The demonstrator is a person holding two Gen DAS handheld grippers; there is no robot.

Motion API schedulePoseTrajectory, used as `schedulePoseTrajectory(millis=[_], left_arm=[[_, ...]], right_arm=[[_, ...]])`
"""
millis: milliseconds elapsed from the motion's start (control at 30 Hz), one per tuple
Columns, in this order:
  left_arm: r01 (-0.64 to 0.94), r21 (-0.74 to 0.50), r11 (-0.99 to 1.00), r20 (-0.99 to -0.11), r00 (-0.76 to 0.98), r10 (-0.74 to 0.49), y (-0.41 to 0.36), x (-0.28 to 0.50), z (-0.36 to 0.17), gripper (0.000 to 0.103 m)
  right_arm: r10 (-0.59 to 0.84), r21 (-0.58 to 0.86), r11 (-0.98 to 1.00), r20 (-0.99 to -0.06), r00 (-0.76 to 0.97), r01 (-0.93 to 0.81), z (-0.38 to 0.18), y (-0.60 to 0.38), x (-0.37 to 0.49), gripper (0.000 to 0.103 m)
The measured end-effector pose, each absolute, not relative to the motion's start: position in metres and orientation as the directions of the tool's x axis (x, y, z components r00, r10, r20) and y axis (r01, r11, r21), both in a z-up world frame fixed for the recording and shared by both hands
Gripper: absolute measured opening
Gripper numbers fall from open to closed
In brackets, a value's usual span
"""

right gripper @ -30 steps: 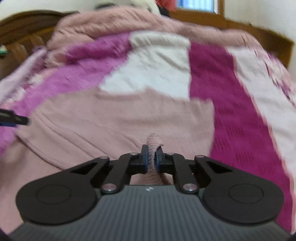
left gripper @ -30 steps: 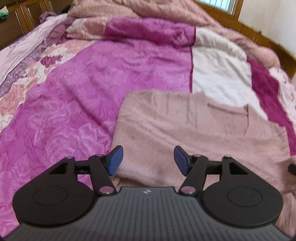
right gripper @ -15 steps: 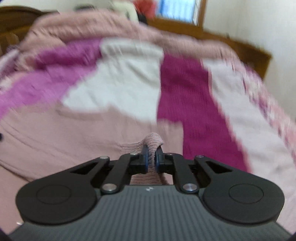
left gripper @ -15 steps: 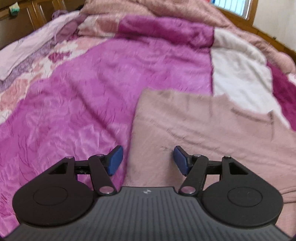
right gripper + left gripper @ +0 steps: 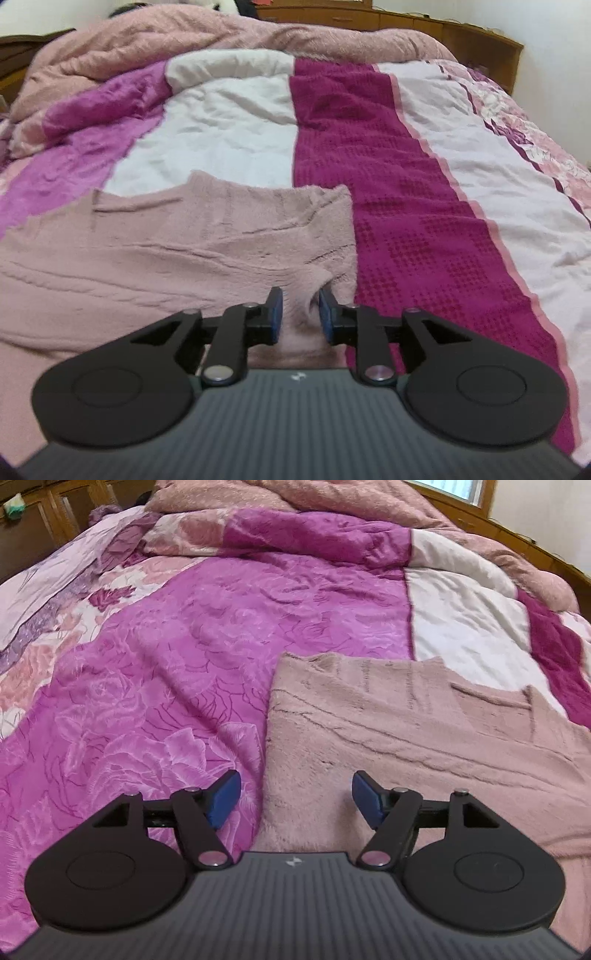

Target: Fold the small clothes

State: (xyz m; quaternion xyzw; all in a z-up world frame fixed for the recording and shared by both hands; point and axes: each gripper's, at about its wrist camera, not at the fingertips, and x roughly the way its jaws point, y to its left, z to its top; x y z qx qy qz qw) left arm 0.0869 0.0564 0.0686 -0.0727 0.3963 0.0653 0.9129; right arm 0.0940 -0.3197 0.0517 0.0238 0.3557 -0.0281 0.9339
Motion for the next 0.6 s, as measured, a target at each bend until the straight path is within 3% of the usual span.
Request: schedulePoseTrajectory(millis=[367, 433, 500, 600], left_arm=[[-0.030, 0.011, 0.999, -0.735, 0.677, 0.029, 0.059, 0.026, 0.135, 0.074], [-0.011, 0.012, 1.000, -0.736, 0.676, 0.017, 0.061, 0.011, 0.148, 0.074], [0.002, -0.009, 1.000, -0.739, 0.674, -0.008, 0.065, -0.003, 0.161, 0.074], [0.027, -0.037, 0.999, -0.739, 0.672, -0.046, 0.070, -0.027, 0.180, 0.074]], right_arm=[[0.159, 0.119, 0.987, -0.662, 0.733, -0.106, 0.092, -0.305, 0.019, 0.028], [0.192, 0.142, 0.981, -0.662, 0.725, -0.130, 0.098, -0.302, 0.005, 0.033], [0.218, 0.149, 0.976, -0.662, 0.717, -0.159, 0.101, -0.298, -0.009, 0.047], [0.214, 0.090, 0.974, -0.672, 0.709, -0.209, 0.103, -0.286, -0.034, 0.048]])
